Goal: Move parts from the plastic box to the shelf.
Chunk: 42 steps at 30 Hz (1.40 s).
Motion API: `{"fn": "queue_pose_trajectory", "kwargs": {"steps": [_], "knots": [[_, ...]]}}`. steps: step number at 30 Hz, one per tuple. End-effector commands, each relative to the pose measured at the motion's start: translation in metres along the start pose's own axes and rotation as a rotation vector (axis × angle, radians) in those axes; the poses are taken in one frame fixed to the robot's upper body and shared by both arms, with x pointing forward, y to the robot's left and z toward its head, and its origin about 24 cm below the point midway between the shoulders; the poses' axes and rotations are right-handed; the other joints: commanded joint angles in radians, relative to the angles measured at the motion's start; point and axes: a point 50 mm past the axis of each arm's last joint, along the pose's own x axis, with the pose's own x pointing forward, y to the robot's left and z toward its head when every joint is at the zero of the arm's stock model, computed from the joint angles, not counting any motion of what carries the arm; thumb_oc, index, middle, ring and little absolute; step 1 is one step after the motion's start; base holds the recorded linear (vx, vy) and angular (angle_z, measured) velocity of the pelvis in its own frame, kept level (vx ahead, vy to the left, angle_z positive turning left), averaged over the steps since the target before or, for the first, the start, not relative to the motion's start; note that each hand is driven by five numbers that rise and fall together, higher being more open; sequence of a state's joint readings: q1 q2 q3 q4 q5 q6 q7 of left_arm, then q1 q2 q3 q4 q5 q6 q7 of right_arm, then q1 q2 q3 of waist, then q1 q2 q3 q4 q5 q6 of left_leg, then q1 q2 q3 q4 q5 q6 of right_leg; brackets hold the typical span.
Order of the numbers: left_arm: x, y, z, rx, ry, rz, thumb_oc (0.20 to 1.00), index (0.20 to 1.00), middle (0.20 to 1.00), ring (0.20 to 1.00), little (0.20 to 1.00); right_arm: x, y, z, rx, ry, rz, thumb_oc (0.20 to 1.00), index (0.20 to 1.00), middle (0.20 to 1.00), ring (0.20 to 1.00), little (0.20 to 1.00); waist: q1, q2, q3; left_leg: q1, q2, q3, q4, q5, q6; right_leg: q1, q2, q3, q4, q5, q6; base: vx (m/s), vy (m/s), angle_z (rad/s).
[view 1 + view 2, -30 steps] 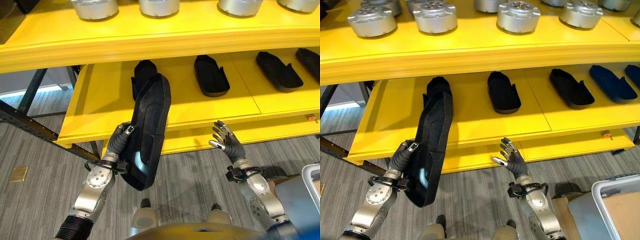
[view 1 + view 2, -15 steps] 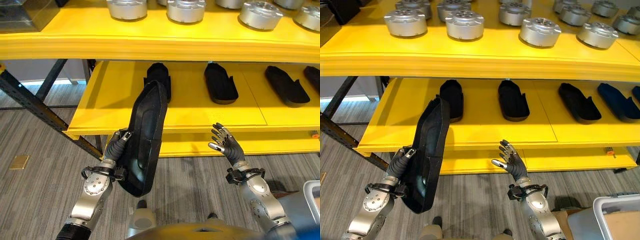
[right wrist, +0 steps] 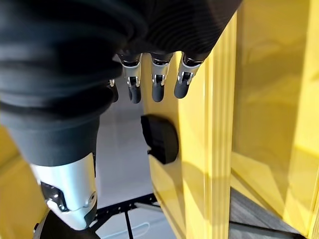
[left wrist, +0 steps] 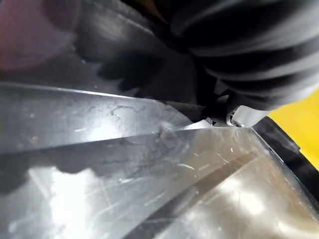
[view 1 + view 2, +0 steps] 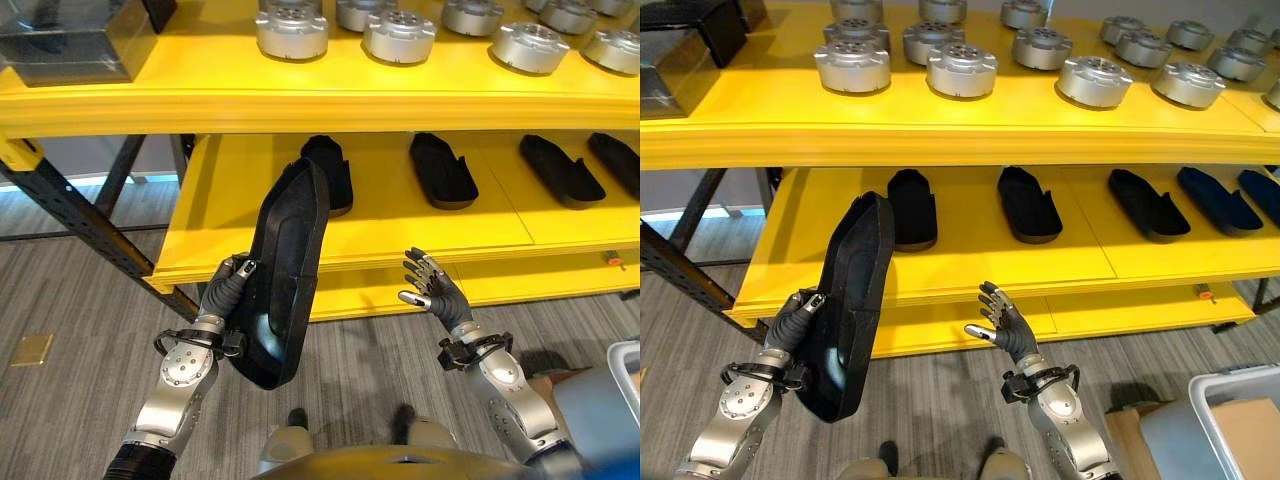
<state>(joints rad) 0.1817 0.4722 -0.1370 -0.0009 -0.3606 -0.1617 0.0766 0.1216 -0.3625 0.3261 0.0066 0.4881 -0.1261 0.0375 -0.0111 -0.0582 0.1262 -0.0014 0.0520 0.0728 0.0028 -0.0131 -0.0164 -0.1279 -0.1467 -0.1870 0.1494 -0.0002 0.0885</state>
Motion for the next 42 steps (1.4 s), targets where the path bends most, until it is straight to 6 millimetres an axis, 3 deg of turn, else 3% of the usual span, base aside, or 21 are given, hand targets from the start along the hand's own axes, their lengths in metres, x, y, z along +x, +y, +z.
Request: {"fn": "queue_pose_trajectory", "kwargs": {"steps": [1,7,10,12,13,15,16,17,21,25,28,31,38,42], "knots": [[0.009,0.001,0.038,-0.009,-0.206,0.001,0.200,0.200,0.200,0.200,0.200,0.009,-0.002,0.030,-0.019,-0.139,0.035,1.000,1.000,1.000,1.000,1.000,0.016,0.001,-0.005,0.047,0.003,0.034,0.027,-0.066,0.012,0.062,0.019,-0.018,-0.103,0.035,0.026,0.11,-0.171,0.02],[0.008,-0.005,0.030,-0.033,-0.168,-0.025,0.200,0.200,0.200,0.200,0.200,-0.005,-0.020,0.027,-0.023,-0.128,-0.045,1.000,1.000,1.000,1.000,1.000,-0.011,0.003,-0.020,0.043,0.059,0.027,0.071,-0.050,-0.039,0.127,0.060,-0.033,-0.136,-0.005,-0.012,0.12,-0.202,0.09],[0.009,-0.007,0.029,-0.052,-0.168,-0.023,0.200,0.200,0.200,0.200,0.200,-0.009,-0.026,0.028,-0.035,-0.120,-0.056,1.000,1.000,1.000,1.000,1.000,-0.002,0.000,0.017,-0.035,0.055,-0.037,0.240,-0.004,-0.071,0.138,0.074,-0.034,-0.122,-0.029,-0.046,0.03,-0.179,0.24],[0.009,-0.007,0.029,-0.052,-0.169,-0.023,0.200,0.200,0.200,0.200,0.200,-0.009,-0.027,0.028,-0.036,-0.121,-0.057,1.000,1.000,1.000,1.000,1.000,-0.006,0.001,0.016,-0.045,0.056,-0.043,0.252,-0.008,-0.072,0.135,0.075,-0.039,-0.120,-0.030,-0.047,-0.02,-0.054,0.14],[0.011,-0.008,0.031,-0.060,-0.174,-0.025,0.200,0.200,0.200,0.200,0.200,-0.008,-0.030,0.031,-0.056,-0.130,-0.065,1.000,1.000,1.000,1.000,1.000,-0.002,0.000,0.035,-0.069,0.067,-0.083,0.241,0.016,-0.080,0.125,0.076,-0.044,-0.106,-0.045,-0.054,0.01,-0.050,0.15],[0.010,-0.009,0.031,-0.058,-0.173,-0.028,0.200,0.200,0.200,0.200,0.200,-0.010,-0.032,0.030,-0.050,-0.131,-0.088,1.000,1.000,1.000,1.000,1.000,-0.016,0.001,0.031,-0.056,0.166,-0.039,0.142,0.065,-0.086,0.123,0.063,-0.063,-0.094,-0.058,-0.043,0.03,0.017,0.23],[0.010,-0.009,0.031,-0.058,-0.172,-0.027,0.200,0.200,0.200,0.200,0.200,-0.010,-0.032,0.030,-0.050,-0.130,-0.088,1.000,1.000,1.000,1.000,1.000,-0.014,0.001,0.030,-0.048,0.168,-0.036,0.128,0.070,-0.088,0.123,0.064,-0.061,-0.092,-0.060,-0.044,0.04,0.128,0.26],[0.011,-0.008,0.033,-0.053,-0.182,-0.016,0.200,0.200,0.200,0.200,0.200,-0.010,-0.033,0.030,-0.053,-0.134,-0.106,1.000,1.000,1.000,1.000,1.000,-0.017,0.010,0.032,-0.052,0.231,-0.031,0.039,0.135,-0.095,0.110,0.045,-0.065,-0.061,-0.077,-0.033,0.05,0.156,0.28],[0.015,-0.005,0.042,-0.040,-0.223,0.006,0.200,0.200,0.200,0.200,0.200,-0.007,-0.034,0.029,-0.060,-0.126,-0.111,1.000,1.000,1.000,1.000,1.000,-0.016,0.055,0.041,-0.039,0.283,-0.048,-0.048,0.201,-0.128,0.035,0.009,-0.037,0.063,-0.108,-0.007,0.03,0.243,-0.07],[0.015,-0.001,0.046,-0.038,-0.243,0.009,0.200,0.200,0.200,0.200,0.200,-0.008,-0.036,0.028,-0.060,-0.123,-0.120,1.000,1.000,1.000,1.000,1.000,-0.022,0.074,0.038,-0.033,0.247,-0.032,-0.009,0.100,-0.114,0.024,-0.044,-0.012,0.078,-0.085,0.030,0.05,0.280,-0.09],[0.016,0.009,0.052,0.003,-0.265,0.027,0.200,0.200,0.200,0.200,0.200,-0.012,-0.036,0.026,-0.058,-0.120,-0.128,1.000,1.000,1.000,1.000,1.000,-0.022,0.056,0.050,-0.054,0.196,0.006,0.102,0.011,-0.103,0.066,-0.104,-0.008,0.022,-0.038,0.066,0.07,0.311,0.04],[0.020,0.018,0.061,0.056,-0.300,0.062,0.200,0.200,0.200,0.200,0.200,-0.015,-0.033,0.023,-0.039,-0.110,-0.122,1.000,1.000,1.000,1.000,1.000,-0.021,0.040,0.059,-0.071,0.164,0.034,0.171,-0.039,-0.101,0.082,-0.140,0.000,-0.018,-0.014,0.084,0.05,0.273,-0.18],[0.034,0.027,0.076,0.098,-0.361,0.142,0.200,0.200,0.200,0.200,0.200,-0.016,-0.029,0.020,-0.045,-0.089,-0.084,1.000,1.000,1.000,1.000,1.000,-0.026,0.009,0.069,-0.114,0.143,0.045,0.246,-0.081,-0.095,0.095,-0.163,0.002,-0.054,0.007,0.091,0.02,0.093,-0.05],[0.056,0.030,0.085,0.062,-0.381,0.208,0.200,0.200,0.200,0.200,0.200,-0.013,-0.025,0.020,-0.041,-0.080,-0.056,1.000,1.000,1.000,1.000,1.000,-0.036,-0.015,0.081,-0.146,0.151,0.047,0.272,-0.081,-0.101,0.081,-0.158,0.008,-0.060,0.017,0.090,-0.03,-0.001,-0.07]]}}
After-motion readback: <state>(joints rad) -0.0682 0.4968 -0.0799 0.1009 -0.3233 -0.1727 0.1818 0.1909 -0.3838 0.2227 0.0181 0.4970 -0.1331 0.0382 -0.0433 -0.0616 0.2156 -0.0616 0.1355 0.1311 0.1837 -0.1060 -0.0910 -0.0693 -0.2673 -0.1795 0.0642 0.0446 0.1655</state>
